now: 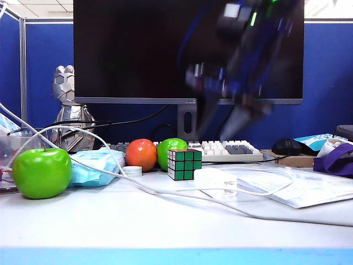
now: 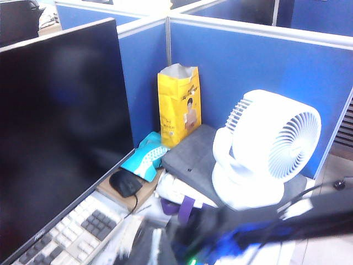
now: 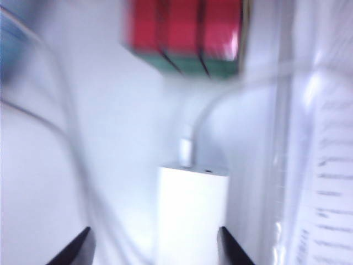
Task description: Pick up the Type-C charging cable and the charging base, insert one end of the Type-C charger into the corresponding slot on the base, and finally place the plugged-in charger back on the table.
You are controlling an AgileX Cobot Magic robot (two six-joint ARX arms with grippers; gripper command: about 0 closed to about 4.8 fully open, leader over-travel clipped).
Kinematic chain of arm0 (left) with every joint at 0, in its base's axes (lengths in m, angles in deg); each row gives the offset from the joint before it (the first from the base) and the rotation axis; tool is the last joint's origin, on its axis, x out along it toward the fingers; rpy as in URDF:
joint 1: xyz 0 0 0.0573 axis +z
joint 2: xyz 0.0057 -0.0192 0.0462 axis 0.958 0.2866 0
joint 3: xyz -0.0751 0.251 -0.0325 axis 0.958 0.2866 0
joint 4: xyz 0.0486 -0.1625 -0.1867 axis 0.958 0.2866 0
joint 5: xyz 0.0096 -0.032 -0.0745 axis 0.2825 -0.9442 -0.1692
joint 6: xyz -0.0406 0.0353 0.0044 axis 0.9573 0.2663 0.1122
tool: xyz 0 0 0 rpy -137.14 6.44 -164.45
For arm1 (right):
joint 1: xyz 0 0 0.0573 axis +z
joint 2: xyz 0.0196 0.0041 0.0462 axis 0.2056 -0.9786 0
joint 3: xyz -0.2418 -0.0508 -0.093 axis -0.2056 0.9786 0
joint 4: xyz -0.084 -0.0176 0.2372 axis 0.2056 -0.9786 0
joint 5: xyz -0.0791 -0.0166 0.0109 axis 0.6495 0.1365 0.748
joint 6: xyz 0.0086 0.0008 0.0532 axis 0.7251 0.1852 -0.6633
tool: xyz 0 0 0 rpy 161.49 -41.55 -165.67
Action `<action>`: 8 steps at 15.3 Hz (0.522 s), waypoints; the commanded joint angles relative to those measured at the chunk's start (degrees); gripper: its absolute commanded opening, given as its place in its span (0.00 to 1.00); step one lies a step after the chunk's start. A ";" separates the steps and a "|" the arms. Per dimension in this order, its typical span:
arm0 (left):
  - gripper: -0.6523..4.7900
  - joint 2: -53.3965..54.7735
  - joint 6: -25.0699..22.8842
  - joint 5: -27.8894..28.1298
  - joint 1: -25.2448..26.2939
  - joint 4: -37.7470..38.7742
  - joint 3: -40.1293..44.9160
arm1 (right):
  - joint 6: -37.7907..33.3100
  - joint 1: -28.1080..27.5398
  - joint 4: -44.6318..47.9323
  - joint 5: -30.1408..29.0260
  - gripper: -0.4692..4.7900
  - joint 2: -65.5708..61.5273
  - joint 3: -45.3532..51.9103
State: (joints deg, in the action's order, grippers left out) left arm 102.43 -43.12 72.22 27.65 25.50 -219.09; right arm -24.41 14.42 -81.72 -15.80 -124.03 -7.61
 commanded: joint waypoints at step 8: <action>0.11 -10.99 -5.29 1.62 -0.02 11.39 -0.17 | 0.33 0.09 -6.56 4.72 0.08 50.45 -0.15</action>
State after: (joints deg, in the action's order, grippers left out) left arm 92.92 -48.17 73.68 27.65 35.77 -219.05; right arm -24.32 14.44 -86.39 -14.90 -77.37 -7.83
